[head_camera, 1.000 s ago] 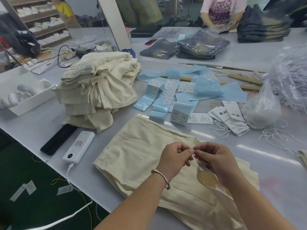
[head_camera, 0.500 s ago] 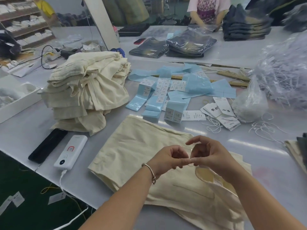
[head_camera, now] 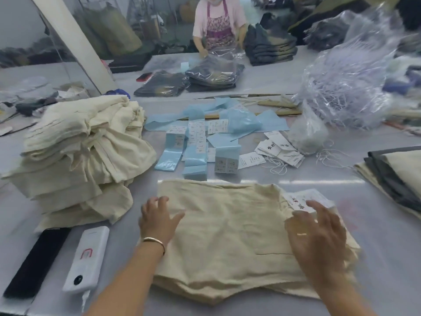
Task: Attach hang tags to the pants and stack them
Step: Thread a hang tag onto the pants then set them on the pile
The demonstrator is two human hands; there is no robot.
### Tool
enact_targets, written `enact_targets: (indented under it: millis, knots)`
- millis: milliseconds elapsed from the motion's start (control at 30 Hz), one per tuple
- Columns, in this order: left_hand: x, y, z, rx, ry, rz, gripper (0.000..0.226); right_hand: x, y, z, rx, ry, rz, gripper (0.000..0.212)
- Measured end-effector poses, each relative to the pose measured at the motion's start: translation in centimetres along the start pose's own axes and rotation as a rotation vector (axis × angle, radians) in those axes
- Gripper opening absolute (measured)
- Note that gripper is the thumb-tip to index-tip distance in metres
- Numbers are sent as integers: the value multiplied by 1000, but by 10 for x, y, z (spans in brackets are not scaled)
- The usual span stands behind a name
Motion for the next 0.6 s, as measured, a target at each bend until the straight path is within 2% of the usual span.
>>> enact_targets:
  millis: [33, 67, 100, 133, 200, 267, 333, 400, 500, 600]
  knots:
    - [21, -1, -3, 13, -35, 82, 76, -6, 7, -4, 76, 80, -171, 50]
    - [36, -1, -7, 38, -40, 159, 89, -13, 11, -7, 210, 185, -341, 81]
    - [46, -1, -12, 61, -25, 219, 98, -19, 13, -9, 343, 275, -468, 108]
    - [50, -1, -17, 74, 8, 245, 102, -24, 13, -11, 443, 343, -539, 126]
    - [49, -6, -24, 108, 128, 258, 97, -34, 7, -14, 585, 426, -577, 143]
    - [45, -13, -26, 158, 294, 291, 82, -40, -1, -13, 678, 457, -574, 149]
    - [37, -19, -20, 261, 486, 321, 63, -45, -9, -11, 687, 447, -607, 148]
    - [22, -20, -7, 364, 625, 318, 44, -53, -14, -9, 619, 367, -700, 135]
    - [-14, -10, 18, 429, 823, 251, 36, -66, -20, -1, 494, 107, -884, 94]
    - [-57, 7, 43, 507, 988, 117, 33, -70, -20, 10, 513, -228, -1108, 58]
Point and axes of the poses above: each hand's wrist, its own y-axis away from the middle knuckle, its own z-axis out of the back of the hand, x = y × z, the point moved 1 cm from there along -y, towards the middle knuckle, and after that the axes turned 10 degrees about -x, right-handed, at the moved point
